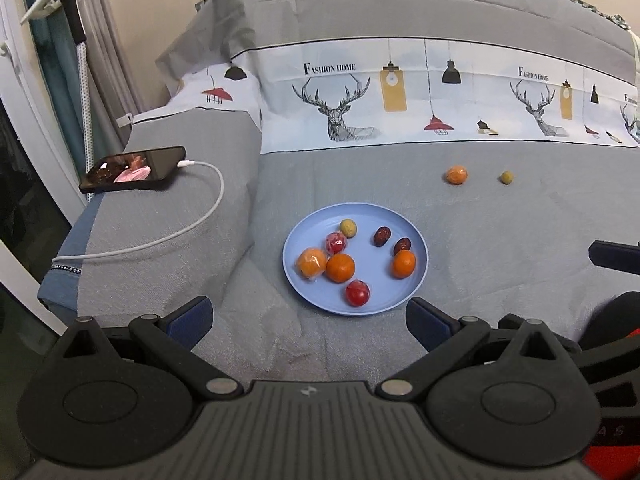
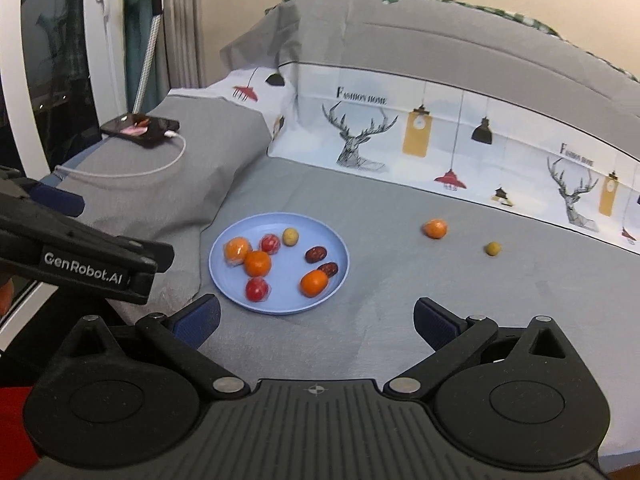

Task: Organize fruits
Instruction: 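Lift both tools away from the plate and hold them still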

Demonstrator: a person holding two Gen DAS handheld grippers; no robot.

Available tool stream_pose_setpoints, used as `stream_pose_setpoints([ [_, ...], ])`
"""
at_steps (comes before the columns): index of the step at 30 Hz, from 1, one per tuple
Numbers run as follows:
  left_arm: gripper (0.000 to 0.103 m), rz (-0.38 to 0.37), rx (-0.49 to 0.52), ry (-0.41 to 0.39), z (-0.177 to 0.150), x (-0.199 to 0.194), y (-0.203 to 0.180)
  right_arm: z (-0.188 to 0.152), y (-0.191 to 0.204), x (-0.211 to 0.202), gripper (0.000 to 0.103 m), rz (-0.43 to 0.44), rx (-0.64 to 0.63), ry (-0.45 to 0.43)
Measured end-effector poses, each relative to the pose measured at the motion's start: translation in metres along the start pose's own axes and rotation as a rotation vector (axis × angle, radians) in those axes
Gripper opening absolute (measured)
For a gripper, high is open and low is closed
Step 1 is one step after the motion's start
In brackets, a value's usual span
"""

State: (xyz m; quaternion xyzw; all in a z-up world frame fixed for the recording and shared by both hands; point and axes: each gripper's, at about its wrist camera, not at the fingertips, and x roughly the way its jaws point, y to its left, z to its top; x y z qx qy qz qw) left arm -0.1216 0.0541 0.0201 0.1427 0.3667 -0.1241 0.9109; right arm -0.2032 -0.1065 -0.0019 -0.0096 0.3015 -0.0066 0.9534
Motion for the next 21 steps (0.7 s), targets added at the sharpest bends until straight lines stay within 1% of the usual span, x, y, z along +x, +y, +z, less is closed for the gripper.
stream_pose_setpoints([
  [10,0.103,-0.002,0.021,-0.024,-0.002,-0.0103,-0.004,-0.0002,0.0073,-0.0103,0.102,0.0,-0.019,-0.027],
  [21,0.103,-0.002,0.023,-0.013,-0.0007,-0.0057,-0.0021,-0.0001,0.0087,-0.0058,0.102,0.007,-0.022,-0.01],
])
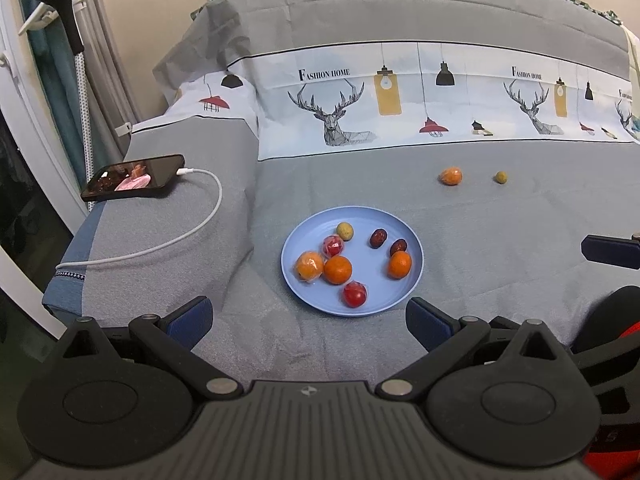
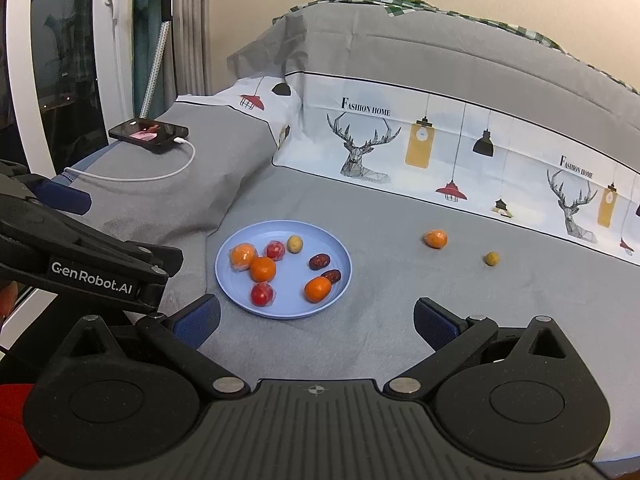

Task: Organize fruits
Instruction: 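Lift both tools away from the plate and hold them still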

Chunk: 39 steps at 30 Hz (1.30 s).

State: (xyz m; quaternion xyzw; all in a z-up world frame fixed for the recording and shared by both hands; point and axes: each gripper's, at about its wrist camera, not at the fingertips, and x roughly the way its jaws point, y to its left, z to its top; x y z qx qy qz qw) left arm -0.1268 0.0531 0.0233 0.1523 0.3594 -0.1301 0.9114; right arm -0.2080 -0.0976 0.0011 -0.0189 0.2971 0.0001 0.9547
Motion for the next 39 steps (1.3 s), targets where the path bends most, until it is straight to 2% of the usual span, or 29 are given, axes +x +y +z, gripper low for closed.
stream_pose_setpoints([
  [21,0.103,-0.011,0.007,0.066,0.003,0.027,-0.001,-0.003,-0.006,0.025,0.102,0.013,0.024,0.069],
  [39,0.103,-0.02,0.056,0.151,0.018,0.073,-0.022,-0.012,-0.03,0.064,0.102,-0.004,0.137,0.141],
])
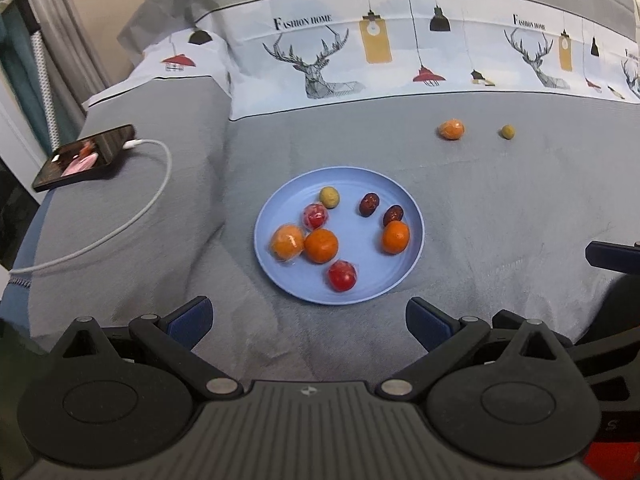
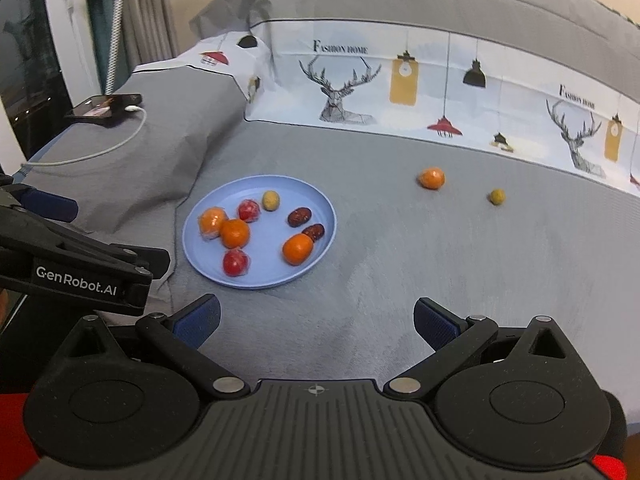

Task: Organize fruits
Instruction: 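Lift both tools away from the plate and hold them still, then grasp a mandarin with the left tool while the right tool grasps a yellow fruit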

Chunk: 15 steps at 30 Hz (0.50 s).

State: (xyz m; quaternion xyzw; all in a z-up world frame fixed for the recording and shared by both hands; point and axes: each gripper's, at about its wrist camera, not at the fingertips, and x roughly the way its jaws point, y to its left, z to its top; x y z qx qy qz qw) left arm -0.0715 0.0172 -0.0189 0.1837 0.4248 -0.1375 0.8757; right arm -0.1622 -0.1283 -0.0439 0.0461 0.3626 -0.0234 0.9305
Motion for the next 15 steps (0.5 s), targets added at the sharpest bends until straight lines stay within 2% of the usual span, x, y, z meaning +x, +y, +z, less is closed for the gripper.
stream_pose_setpoints([
  [4,0.103,-0.002,0.009,0.007,0.016,0.015,-0.008,0.005,-0.019,0.014,0.102,-0.033,0.034,-0.008],
  [7,0.103,-0.028,0.005,0.017,0.036,0.031,-0.014,0.012,-0.041,0.029,0.102,-0.095,0.069,-0.025],
  [15,0.103,-0.098,0.006,0.01,0.108,0.088,-0.054,0.034,-0.131,0.086,0.102,-0.265,0.222,-0.05],
])
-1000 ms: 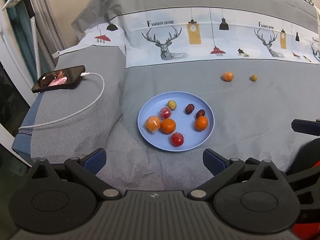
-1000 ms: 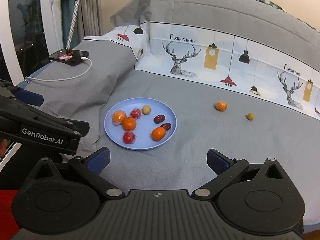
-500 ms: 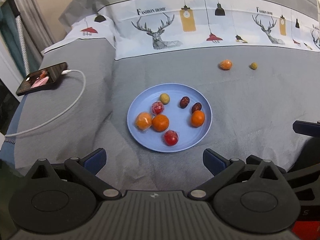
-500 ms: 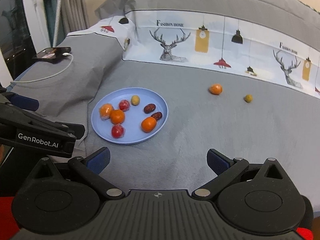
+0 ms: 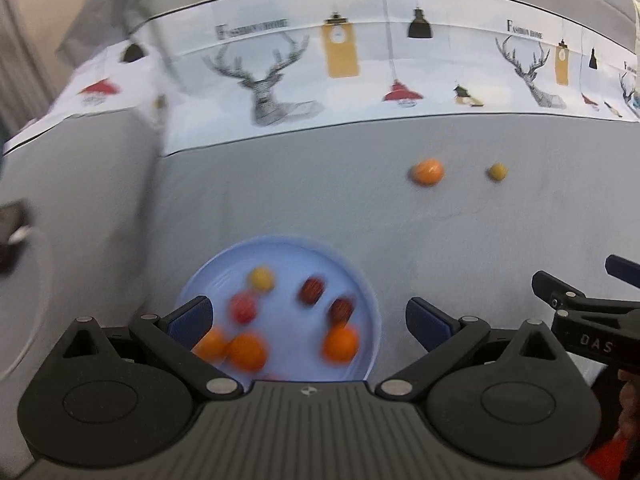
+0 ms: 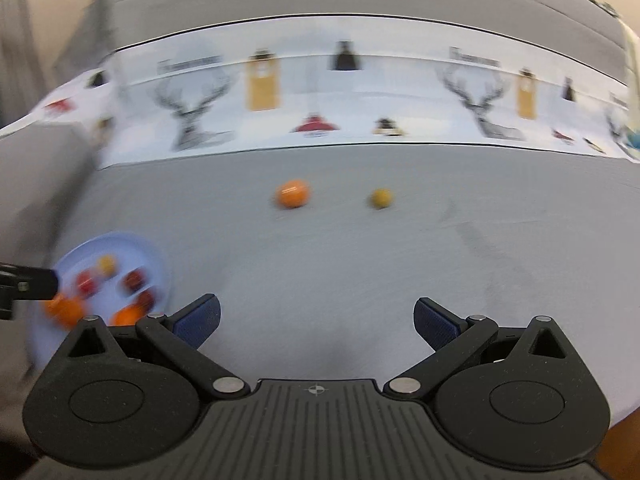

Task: Organize fruits
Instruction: 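Grasp a mandarin with the left tool while the right tool grasps a yellow fruit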

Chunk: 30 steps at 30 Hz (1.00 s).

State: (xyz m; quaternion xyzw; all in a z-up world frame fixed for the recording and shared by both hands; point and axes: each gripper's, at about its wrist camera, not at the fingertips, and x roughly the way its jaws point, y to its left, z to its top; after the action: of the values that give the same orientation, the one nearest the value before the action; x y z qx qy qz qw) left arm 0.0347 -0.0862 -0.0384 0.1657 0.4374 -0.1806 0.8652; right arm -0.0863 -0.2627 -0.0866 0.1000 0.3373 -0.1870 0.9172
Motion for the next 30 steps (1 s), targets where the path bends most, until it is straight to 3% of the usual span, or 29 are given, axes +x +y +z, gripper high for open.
stream_pose_setpoints([
  [9,0.103,-0.108,0.073,0.028,0.082,0.117,-0.072,0.033,-0.057,0.115,0.102,-0.103,0.08,-0.024],
  [16,0.103,-0.139,0.201,0.02,0.114,0.195,-0.111,0.052,-0.069,0.191,0.102,-0.069,0.04,-0.012],
  [19,0.103,-0.11,0.256,0.027,0.12,0.22,-0.121,0.056,-0.066,0.216,0.102,-0.06,-0.004,-0.02],
  [21,0.103,-0.103,0.23,0.031,0.124,0.233,-0.118,0.053,-0.067,0.223,0.102,-0.062,-0.007,-0.083],
  [25,0.103,-0.146,0.126,0.081,0.134,0.249,-0.104,0.053,-0.071,0.223,0.102,-0.05,0.015,-0.098],
  [30,0.103,-0.14,0.136,0.065,0.135,0.249,-0.106,0.053,-0.07,0.223,0.102,-0.054,0.01,-0.098],
])
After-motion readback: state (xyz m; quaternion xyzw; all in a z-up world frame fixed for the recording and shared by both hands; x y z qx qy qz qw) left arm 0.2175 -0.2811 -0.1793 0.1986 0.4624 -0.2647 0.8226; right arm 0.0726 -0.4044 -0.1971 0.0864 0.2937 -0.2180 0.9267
